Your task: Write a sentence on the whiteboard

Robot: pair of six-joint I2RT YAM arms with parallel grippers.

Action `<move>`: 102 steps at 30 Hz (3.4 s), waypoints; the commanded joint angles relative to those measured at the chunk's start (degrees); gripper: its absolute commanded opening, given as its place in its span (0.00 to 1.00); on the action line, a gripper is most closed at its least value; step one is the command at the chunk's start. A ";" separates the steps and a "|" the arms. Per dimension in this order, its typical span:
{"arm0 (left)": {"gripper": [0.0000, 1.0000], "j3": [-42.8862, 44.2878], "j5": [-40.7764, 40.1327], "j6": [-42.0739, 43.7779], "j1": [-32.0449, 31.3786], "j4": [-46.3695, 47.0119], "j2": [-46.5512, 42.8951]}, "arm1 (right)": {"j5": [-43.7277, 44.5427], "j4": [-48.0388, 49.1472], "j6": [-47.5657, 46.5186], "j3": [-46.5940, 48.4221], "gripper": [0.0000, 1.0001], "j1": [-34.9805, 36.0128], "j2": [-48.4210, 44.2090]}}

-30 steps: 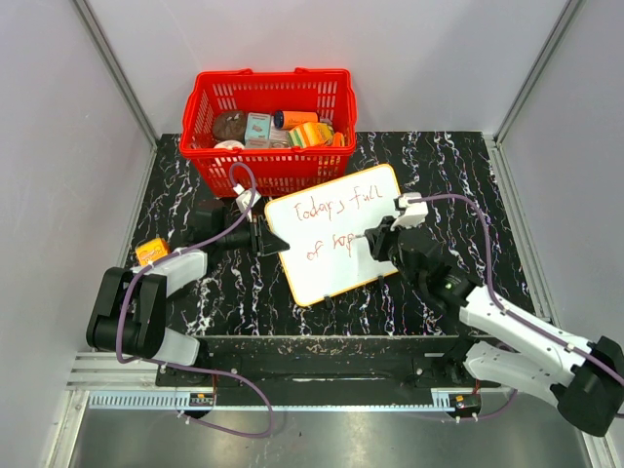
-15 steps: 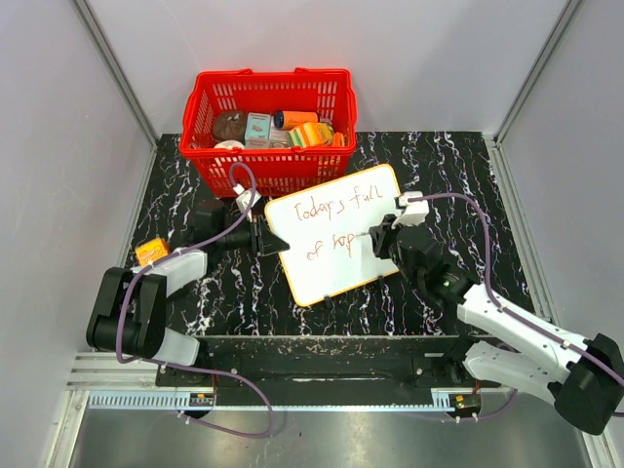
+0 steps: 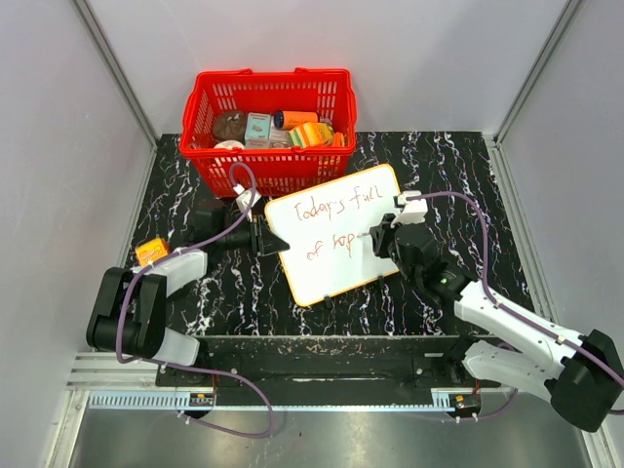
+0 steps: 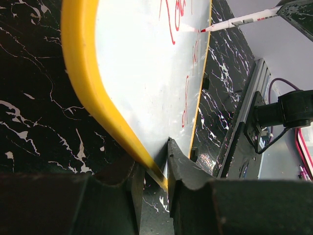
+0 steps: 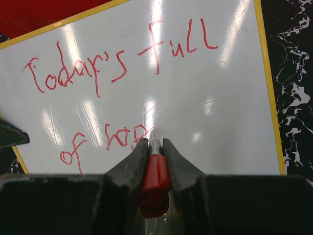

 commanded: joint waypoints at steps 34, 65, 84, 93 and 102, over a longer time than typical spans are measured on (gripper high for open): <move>0.00 0.13 -5.03 7.28 -1.72 -2.06 2.05 | 2.56 1.25 -0.30 2.29 0.00 -3.45 2.07; 0.00 0.13 -5.03 7.36 -1.72 -2.14 2.05 | -3.16 3.18 -0.30 3.79 0.00 -3.45 2.69; 0.00 0.13 -5.02 7.36 -1.72 -2.14 1.96 | -4.30 -0.86 1.72 0.19 0.00 -3.45 0.23; 0.00 0.13 -5.03 7.36 -1.80 -2.14 1.96 | -0.88 -3.32 1.99 -1.13 0.00 -3.45 -0.39; 0.00 0.13 -5.03 7.36 -1.80 -2.06 1.96 | 2.90 -3.68 1.28 0.63 0.00 -3.54 -0.91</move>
